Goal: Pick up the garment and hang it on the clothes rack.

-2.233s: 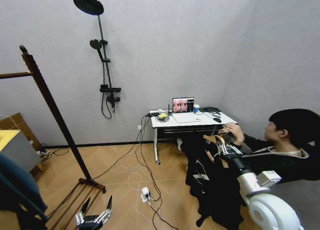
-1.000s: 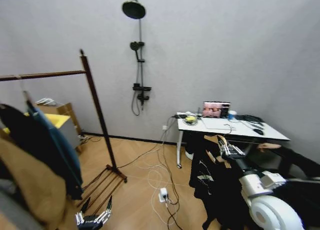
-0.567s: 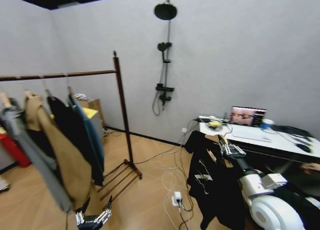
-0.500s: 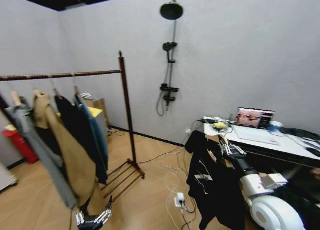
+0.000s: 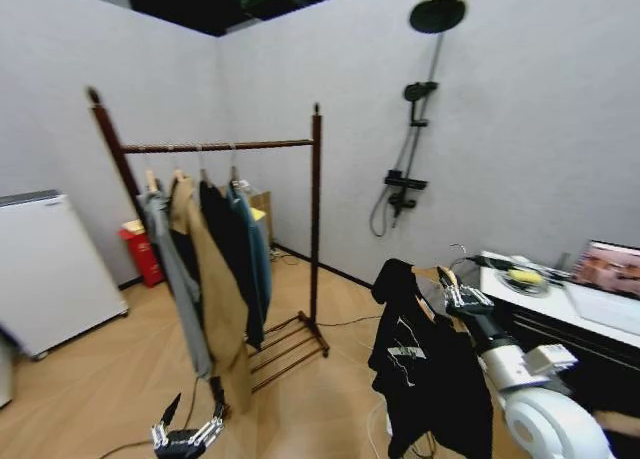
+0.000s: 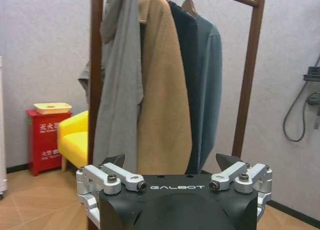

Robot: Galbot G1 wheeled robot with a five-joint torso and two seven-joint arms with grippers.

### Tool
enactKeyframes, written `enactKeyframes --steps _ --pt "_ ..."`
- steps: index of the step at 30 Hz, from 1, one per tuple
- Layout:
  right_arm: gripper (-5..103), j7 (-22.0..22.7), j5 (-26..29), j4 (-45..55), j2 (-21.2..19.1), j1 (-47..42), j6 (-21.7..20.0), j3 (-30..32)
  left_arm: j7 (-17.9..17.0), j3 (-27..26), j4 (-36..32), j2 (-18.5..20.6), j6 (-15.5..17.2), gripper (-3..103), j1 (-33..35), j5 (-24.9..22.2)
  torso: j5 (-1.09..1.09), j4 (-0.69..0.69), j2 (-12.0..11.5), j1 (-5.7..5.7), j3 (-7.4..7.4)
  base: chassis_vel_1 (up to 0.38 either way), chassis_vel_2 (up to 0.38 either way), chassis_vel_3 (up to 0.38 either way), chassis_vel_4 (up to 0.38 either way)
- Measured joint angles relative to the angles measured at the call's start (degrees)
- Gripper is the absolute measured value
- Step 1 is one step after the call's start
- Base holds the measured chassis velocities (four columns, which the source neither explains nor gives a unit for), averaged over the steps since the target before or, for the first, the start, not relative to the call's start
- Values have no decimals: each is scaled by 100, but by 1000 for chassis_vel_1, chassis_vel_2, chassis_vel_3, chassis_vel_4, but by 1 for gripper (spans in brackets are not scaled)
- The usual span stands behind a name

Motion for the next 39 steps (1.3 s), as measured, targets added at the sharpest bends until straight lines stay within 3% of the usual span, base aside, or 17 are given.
enactKeyframes --steps 14,28,32,35,37,39 --pt "10 -138 -105 -5 -49 107 10 -75 0 0 0 0 0 100 0 0 0 -3 1 -1 -1 -36 71 63 -37" --pt "10 -295 -2 80 -58 244 115 -265 -1 0 0 0 0 100 0 0 -2 -1 1 0 -1 -240 243 259 -256" --pt "10 -341 310 299 -160 415 33 -269 0 0 0 0 0 100 -1 0 4 0 -3 8 2 -262 248 256 -250" --pt "10 -350 714 366 -358 711 -186 -349 0 1 0 2 0 100 -2 0 -3 -4 -4 10 3 -173 166 129 -95" --pt "10 -333 1246 359 -629 1321 -475 -577 1 1 0 1 0 100 -2 0 2 -3 -4 7 2 -76 42 -2 -38" --pt "10 -325 1333 326 -701 1522 -539 -670 -1 2 0 -1 0 100 -2 0 0 -2 -3 5 2 0 0 0 0"
